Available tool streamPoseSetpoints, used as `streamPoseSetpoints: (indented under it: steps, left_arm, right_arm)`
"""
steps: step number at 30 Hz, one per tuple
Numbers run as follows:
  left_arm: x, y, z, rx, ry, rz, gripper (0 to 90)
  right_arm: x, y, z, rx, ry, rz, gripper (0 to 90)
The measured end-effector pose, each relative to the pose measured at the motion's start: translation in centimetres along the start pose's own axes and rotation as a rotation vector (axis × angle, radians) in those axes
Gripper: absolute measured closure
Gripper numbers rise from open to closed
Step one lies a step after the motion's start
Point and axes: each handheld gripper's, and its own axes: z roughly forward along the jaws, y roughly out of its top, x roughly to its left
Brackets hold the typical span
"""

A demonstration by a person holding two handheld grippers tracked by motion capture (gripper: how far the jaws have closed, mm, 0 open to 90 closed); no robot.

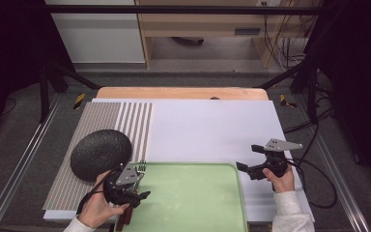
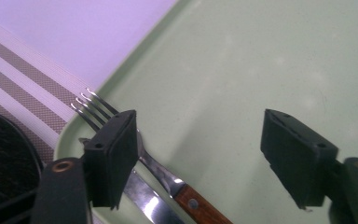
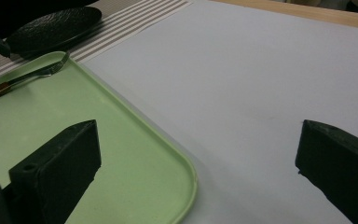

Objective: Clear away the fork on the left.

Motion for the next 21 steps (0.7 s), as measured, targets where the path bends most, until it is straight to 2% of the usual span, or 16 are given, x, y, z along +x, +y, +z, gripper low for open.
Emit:
streamPoseSetpoints:
  steps: [2,9,13,17,21]
  left_arm:
    - [0.2,0.0,-0.2,-0.007,0.021,0.007,19.9]
    - [0.9,-0.1,-0.7,0.002,0.023,0.014,7.7]
    - [1.3,-0.4,-1.2,0.017,0.026,0.051,3.2]
    - [1.8,-0.7,-1.9,0.040,0.045,0.082,2.4]
    - [2.4,-0.9,-2.5,0.042,0.060,0.085,2.1]
  right_arm:
    - [0.0,0.0,0.0,0.002,0.000,0.001,0.5]
    - [-0.1,-0.1,0.0,-0.007,0.007,0.008,0.5]
    - [-0.1,-0.1,0.0,-0.003,0.005,0.011,0.5]
    - [-0.1,-0.1,0.0,-0.007,0.007,0.012,0.5]
    - [-0.1,-0.1,0.0,-0.005,0.007,0.009,0.5]
